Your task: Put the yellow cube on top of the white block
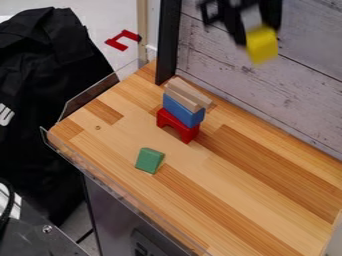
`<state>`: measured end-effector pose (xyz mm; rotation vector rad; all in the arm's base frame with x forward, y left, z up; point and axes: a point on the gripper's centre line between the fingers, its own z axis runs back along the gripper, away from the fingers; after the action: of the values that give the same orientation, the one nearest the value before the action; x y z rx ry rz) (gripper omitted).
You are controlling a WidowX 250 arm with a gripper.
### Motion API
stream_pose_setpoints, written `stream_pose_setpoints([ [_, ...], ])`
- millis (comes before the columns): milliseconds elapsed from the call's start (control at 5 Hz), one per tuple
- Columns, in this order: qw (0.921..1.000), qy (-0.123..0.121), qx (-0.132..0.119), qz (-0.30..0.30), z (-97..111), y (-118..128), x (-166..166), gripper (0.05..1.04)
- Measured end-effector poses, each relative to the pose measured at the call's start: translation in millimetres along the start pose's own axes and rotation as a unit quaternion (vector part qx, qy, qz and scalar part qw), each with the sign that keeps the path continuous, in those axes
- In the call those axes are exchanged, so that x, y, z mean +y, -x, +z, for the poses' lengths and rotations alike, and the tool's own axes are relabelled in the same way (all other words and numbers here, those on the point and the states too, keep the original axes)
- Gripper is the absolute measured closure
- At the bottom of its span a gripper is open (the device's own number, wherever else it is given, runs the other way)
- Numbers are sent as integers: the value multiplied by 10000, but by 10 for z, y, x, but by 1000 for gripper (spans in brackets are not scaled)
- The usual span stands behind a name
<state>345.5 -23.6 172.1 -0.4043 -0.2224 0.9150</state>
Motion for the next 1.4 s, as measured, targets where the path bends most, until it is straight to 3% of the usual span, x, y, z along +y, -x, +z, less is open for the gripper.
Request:
stream_pose_setpoints([
  [200, 9991, -98, -288, 302, 149, -235, -5, 544],
  [600, 9909, -863, -459, 926, 2, -511, 324, 544],
  [800, 9841, -1297, -453, 1128, -122, -565, 483, 545],
  [1200, 9800, -1551, -108, 1242, -348, -510, 649, 545],
  [1400, 9752, -1754, -113, 1343, -448, -435, 780, 545],
])
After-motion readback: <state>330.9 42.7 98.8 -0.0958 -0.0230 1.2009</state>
